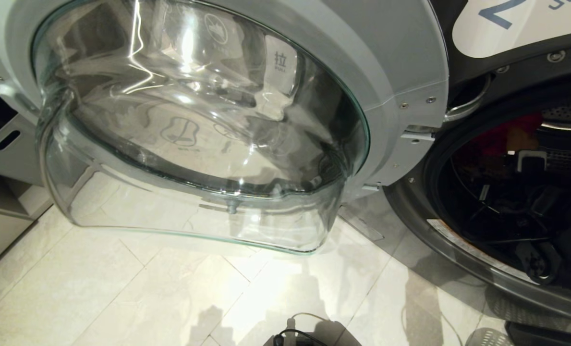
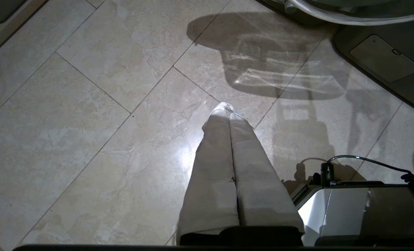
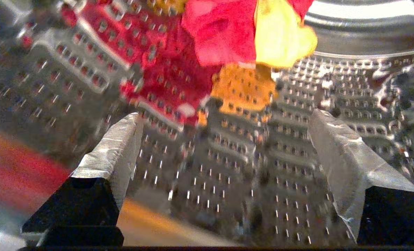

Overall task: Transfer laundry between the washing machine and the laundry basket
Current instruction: Pick a cloth and place it into the basket

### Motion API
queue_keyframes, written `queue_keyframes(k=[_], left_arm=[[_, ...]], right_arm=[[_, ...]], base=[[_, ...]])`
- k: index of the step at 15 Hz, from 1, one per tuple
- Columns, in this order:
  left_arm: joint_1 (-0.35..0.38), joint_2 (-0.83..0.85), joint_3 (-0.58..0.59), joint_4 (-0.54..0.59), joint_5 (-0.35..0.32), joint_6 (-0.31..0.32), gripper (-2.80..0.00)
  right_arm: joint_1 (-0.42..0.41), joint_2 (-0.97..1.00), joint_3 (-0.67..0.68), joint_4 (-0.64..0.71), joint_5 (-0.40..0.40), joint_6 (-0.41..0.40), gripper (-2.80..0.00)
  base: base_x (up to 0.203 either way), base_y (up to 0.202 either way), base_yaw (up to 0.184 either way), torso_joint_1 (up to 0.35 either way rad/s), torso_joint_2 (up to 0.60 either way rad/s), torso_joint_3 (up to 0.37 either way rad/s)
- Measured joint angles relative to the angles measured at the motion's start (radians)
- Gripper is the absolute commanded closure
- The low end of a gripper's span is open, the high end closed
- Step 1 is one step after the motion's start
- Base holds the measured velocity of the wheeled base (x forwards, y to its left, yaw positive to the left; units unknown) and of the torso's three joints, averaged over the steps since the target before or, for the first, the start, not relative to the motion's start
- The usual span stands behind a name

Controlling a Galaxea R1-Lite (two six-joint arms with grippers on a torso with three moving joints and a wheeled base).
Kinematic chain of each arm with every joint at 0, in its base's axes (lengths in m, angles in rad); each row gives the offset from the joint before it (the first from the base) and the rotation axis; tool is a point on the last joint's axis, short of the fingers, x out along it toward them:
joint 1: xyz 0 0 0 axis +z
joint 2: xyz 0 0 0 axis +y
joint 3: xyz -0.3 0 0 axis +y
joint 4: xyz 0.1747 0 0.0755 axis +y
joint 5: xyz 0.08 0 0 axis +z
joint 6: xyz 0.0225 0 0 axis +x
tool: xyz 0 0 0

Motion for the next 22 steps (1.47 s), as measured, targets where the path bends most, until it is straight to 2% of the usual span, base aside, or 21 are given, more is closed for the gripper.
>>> queue_keyframes(k=[6,10,14,18,22], left_arm=[[0.0,0.0,0.0,0.0,0.0,0.0,0.0],[0.0,0.0,0.0,0.0,0.0,0.0,0.0],[0.0,0.0,0.0,0.0,0.0,0.0,0.0],[0.0,0.0,0.0,0.0,0.0,0.0,0.0],[0.0,0.0,0.0,0.0,0.0,0.0,0.0]], right_arm=[[-0.029,0.062,-0.192,0.009,-0.024,-0.004,-2.8],[-0.083,0.1,-0.347,0.114,-0.024,-0.003,-2.8],[-0.118,0.171,-0.523,0.165,-0.02,-0.003,-2.8],[-0.128,0.219,-0.688,0.287,-0.02,0.006,-2.8],[-0.129,0.298,-0.93,0.395,-0.02,0.019,-2.8]], base=[[0.0,0.0,0.0,0.0,0.0,0.0],[0.0,0.0,0.0,0.0,0.0,0.0],[0.0,0.0,0.0,0.0,0.0,0.0],[0.0,0.0,0.0,0.0,0.0,0.0],[0.0,0.0,0.0,0.0,0.0,0.0]])
